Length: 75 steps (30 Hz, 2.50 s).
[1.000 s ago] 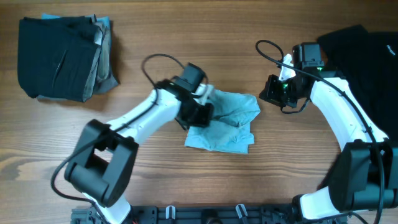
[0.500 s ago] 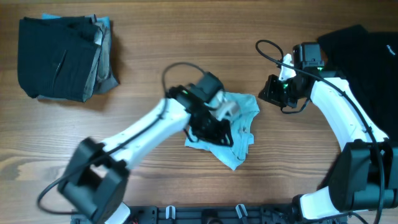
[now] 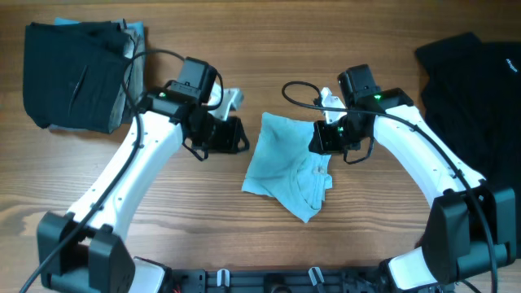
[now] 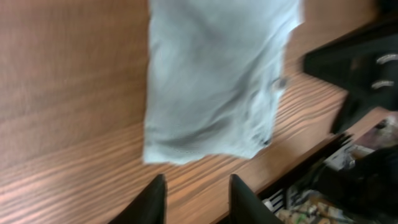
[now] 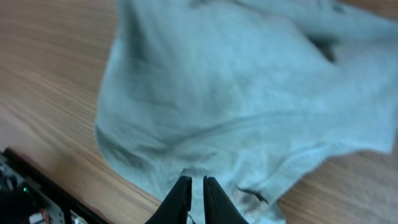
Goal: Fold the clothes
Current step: 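Grasp both sides of the folded bundle and push them inward with both grippers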
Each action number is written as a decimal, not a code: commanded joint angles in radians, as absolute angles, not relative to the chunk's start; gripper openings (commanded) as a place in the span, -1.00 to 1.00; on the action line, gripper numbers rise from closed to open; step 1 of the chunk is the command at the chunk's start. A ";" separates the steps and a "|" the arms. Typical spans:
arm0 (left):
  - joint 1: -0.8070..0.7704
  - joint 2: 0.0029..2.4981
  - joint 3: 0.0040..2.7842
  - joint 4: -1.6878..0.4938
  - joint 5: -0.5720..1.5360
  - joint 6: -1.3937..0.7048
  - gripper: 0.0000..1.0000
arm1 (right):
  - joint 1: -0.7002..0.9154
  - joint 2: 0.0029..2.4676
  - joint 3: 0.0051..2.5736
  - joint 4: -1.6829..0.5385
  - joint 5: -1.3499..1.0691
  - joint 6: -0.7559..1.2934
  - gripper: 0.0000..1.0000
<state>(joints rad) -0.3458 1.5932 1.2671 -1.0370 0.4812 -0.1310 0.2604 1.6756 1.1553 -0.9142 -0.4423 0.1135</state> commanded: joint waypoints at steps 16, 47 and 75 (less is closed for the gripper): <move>-0.384 1.685 1.047 -0.879 0.492 -0.043 -0.05 | 0.256 1.711 0.944 -1.039 -0.388 0.263 -0.17; -0.448 1.786 1.047 -0.852 0.451 0.001 -0.22 | 0.254 1.711 0.755 -0.834 -0.641 0.141 -0.91; -0.538 1.895 0.995 -0.797 0.437 0.007 -0.92 | 0.176 1.694 0.917 -0.937 -0.463 0.184 -0.91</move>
